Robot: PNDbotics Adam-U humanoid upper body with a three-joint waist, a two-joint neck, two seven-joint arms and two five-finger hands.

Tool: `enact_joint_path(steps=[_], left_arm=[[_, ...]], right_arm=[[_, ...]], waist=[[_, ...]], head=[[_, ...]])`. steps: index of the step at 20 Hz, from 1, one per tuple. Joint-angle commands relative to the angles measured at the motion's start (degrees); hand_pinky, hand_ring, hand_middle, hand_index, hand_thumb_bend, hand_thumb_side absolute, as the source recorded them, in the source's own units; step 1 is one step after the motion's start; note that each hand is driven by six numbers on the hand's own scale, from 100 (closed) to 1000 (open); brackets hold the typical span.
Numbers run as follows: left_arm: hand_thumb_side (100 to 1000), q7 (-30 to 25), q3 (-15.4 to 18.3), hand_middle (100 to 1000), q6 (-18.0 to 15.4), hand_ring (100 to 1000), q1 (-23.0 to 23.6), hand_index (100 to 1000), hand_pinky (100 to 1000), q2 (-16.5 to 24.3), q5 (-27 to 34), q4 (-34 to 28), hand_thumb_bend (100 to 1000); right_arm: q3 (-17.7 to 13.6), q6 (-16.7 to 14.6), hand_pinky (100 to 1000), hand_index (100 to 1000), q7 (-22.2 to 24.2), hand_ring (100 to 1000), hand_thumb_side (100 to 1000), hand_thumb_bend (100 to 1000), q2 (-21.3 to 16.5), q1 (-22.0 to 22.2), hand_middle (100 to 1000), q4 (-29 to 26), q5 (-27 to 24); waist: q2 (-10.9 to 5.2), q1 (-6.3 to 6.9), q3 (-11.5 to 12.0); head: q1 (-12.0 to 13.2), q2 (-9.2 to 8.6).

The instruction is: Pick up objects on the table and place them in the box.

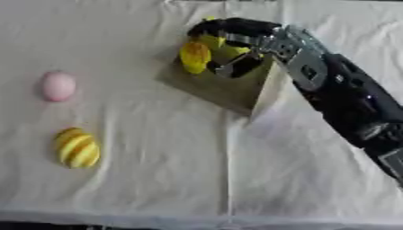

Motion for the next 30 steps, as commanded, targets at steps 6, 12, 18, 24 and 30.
enact_joint_path(steps=[6, 12, 18, 24, 30], left_arm=[[692, -0.4, 0.2, 677, -0.1, 722, -0.6, 753, 834, 0.8, 0.0, -1.1, 100], [679, -0.2, 0.4, 679, -0.3, 723, -1.7, 755, 833, 2.2, -1.2, -1.1, 100], [652, -1.1, -0.5, 683, -0.1, 726, -4.3, 760, 834, 5.7, -4.2, -1.1, 100], [487, -3.5, -2.3, 703, 1.8, 745, -9.0, 778, 839, 12.6, -11.7, -1.1, 100], [263, -14.7, -6.1, 745, 5.0, 779, -15.2, 843, 845, 22.5, -24.8, -1.1, 123]], right_arm=[[-1.5, 1.2, 1000, 1000, 0.1, 1000, 100, 115, -1.3, -1.2, 938, -3.0, -1.5], [-5.9, 6.7, 998, 1000, -3.7, 1000, 100, 100, -6.1, 0.3, 886, -14.7, -9.7], [-10.6, 13.7, 957, 954, -8.0, 995, 100, 100, -14.7, 5.3, 847, -26.7, -19.6], [-15.1, 15.0, 939, 950, -12.0, 987, 100, 100, -23.1, 12.9, 848, -36.8, -23.2], [-19.2, 16.7, 931, 934, -17.2, 975, 100, 100, -27.9, 20.1, 839, -43.0, -24.4]], waist=[[-9.40, 0.94, -0.1], [-9.45, 0.97, -0.7], [-9.47, 1.08, -1.5], [-9.31, 1.43, -2.3], [-9.28, 1.85, -2.9]], head=[[0.3, 0.24], [0.9, 0.24], [2.1, 0.24], [2.8, 0.24], [3.2, 0.24]])
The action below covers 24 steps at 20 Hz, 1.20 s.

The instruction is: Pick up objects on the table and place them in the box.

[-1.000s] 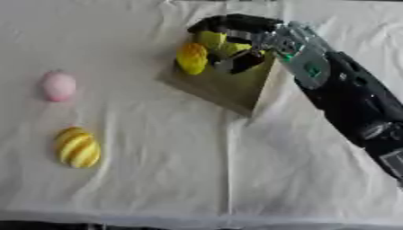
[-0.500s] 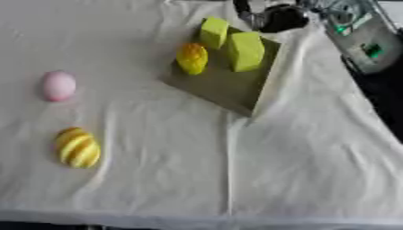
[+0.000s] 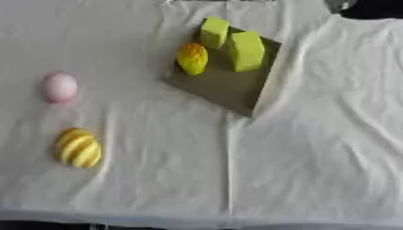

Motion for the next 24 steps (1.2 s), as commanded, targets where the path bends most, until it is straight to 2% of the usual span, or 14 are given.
enact_joint_path(steps=[1, 5, 8, 11, 15, 18, 24], left_arm=[[254, -7.2, -1.6, 754, 0.7, 787, -2.7, 861, 848, 6.9, -6.9, -1.1, 161], [243, -19.0, -4.1, 799, -0.9, 829, -6.2, 907, 867, 11.9, -13.4, -1.1, 310], [245, -27.1, -6.3, 823, -2.1, 853, -8.3, 924, 888, 14.4, -14.7, -1.1, 419], [234, -32.8, -7.7, 810, -1.8, 849, -9.9, 909, 887, 15.8, -14.6, -1.1, 492], [200, -38.7, -9.6, 798, -0.7, 844, -10.8, 898, 885, 17.1, -14.5, -1.1, 568], [105, -41.7, -11.0, 791, 0.1, 841, -10.7, 891, 879, 17.3, -14.9, -1.1, 609], [100, -44.5, -14.1, 782, 1.4, 829, -9.9, 883, 865, 16.3, -17.4, 2.6, 646]], right_arm=[[-2.8, 0.9, 931, 933, -2.8, 975, 100, 100, -3.8, 1.4, 838, -3.3, -0.5], [-4.2, 1.8, 931, 929, -5.0, 973, 100, 100, -4.8, 3.7, 837, -4.1, -0.1], [-4.5, 2.0, 929, 925, -5.7, 971, 100, 100, -4.7, 3.9, 836, -4.3, 0.1], [-4.5, 1.9, 927, 920, -5.8, 969, 100, 100, -4.6, 3.9, 834, -4.3, 0.5], [-4.5, 1.9, 929, 919, -6.2, 969, 100, 100, -4.3, 3.8, 835, -4.1, 0.8], [-4.5, 1.8, 929, 915, -6.2, 969, 100, 100, -3.9, 3.7, 833, -3.9, 0.8], [-4.5, 1.7, 932, 904, -6.1, 969, 100, 100, -2.9, 3.9, 831, -3.5, 1.0]], waist=[[-9.29, 0.99, -0.1], [-9.31, 1.25, -0.3], [-9.34, 1.38, -0.5], [-9.33, 1.42, -0.6], [-9.26, 1.50, -0.6], [-9.25, 1.54, -0.7], [-9.29, 1.52, -1.0]], head=[[0.3, 0.24], [0.2, 0.24], [0.3, 0.24], [0.3, 0.24], [0.6, 0.24], [0.9, 0.24], [1.4, 0.24]])
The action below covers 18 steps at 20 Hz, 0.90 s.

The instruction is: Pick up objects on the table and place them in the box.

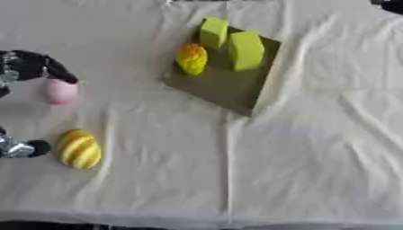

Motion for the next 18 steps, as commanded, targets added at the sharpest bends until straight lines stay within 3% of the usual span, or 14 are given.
enact_joint_path(steps=[1, 6, 18], left_arm=[[100, -1.0, -0.9, 783, -0.1, 828, -0.1, 883, 863, 1.1, -1.9, 2.0, 672], [100, 0.6, -2.1, 791, -1.8, 821, -0.2, 892, 849, -0.4, -6.2, 6.7, 724], [100, 7.4, -5.5, 766, -6.6, 792, -4.4, 855, 799, -7.5, -10.6, 17.0, 654]], right_arm=[[-1.1, -0.1, 933, 903, -0.2, 969, 100, 100, -0.8, -0.4, 831, -0.2, 0.3], [-1.4, 0.0, 937, 894, -0.1, 971, 100, 100, 0.2, 0.0, 830, 0.5, 0.3], [-1.5, -0.1, 941, 877, -0.3, 971, 103, 100, 1.5, 0.1, 825, 1.2, 0.4]], waist=[[-9.29, 0.81, -0.1], [-9.20, 0.82, -0.1], [-9.03, 0.64, -0.5]], head=[[0.3, 0.22], [0.6, 0.22], [0.7, 0.22]])
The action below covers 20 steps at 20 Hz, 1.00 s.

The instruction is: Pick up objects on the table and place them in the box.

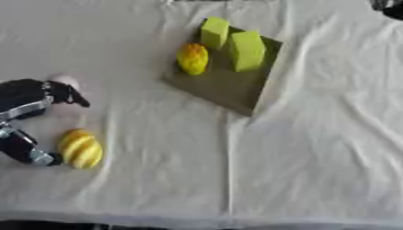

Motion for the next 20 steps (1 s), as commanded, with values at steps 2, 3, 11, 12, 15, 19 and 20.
enact_joint_path(steps=[2, 3, 11, 12, 15, 19, 20], left_arm=[[100, 1.3, -0.5, 757, -0.9, 783, -1.9, 844, 792, -1.1, -1.0, 2.8, 621], [100, 1.5, -0.7, 752, -1.0, 780, -2.2, 835, 790, -1.7, -1.1, 3.5, 613], [100, 0.5, -1.2, 640, -1.7, 702, -2.3, 642, 738, -2.3, -1.5, 5.1, 449], [100, 0.6, -1.0, 630, -1.7, 695, -2.2, 623, 731, -2.1, -1.7, 4.6, 415], [100, 0.9, -0.8, 589, -1.4, 664, -1.8, 559, 703, -1.7, -2.5, 3.2, 313], [100, 0.8, -0.8, 564, -0.9, 634, -1.5, 508, 678, -1.6, -3.0, 2.7, 287], [100, 0.7, -0.7, 561, -0.8, 630, -1.5, 503, 676, -1.5, -2.9, 2.4, 288]], right_arm=[[-1.0, 0.1, 942, 875, -0.1, 971, 127, 100, -0.6, -0.5, 824, 0.0, 0.1], [-1.0, 0.1, 942, 874, -0.1, 971, 128, 100, -0.5, -0.5, 824, 0.1, 0.2], [-1.3, 0.3, 946, 875, -0.1, 972, 154, 100, 0.0, -0.3, 823, 0.7, 0.3], [-1.3, 0.3, 947, 875, -0.2, 973, 158, 100, 0.1, -0.3, 823, 0.8, 0.2], [-1.3, 0.4, 949, 876, -0.2, 973, 176, 100, 0.3, -0.3, 822, 1.1, 0.1], [-1.4, 0.6, 950, 876, -0.3, 973, 190, 100, 0.6, -0.2, 820, 1.4, -0.1], [-1.4, 0.6, 949, 875, -0.3, 973, 191, 100, 0.6, -0.1, 820, 1.5, -0.1]], waist=[[-8.99, 0.63, -0.1], [-8.97, 0.64, -0.2], [-8.78, 0.84, -0.4], [-8.78, 0.86, -0.4], [-8.80, 0.91, -0.4], [-8.89, 0.90, -0.5], [-8.92, 0.89, -0.5]], head=[[0.1, 0.22], [0.2, 0.22], [0.3, 0.22], [0.2, 0.22], [0.3, 0.22], [0.4, 0.22], [0.4, 0.22]])
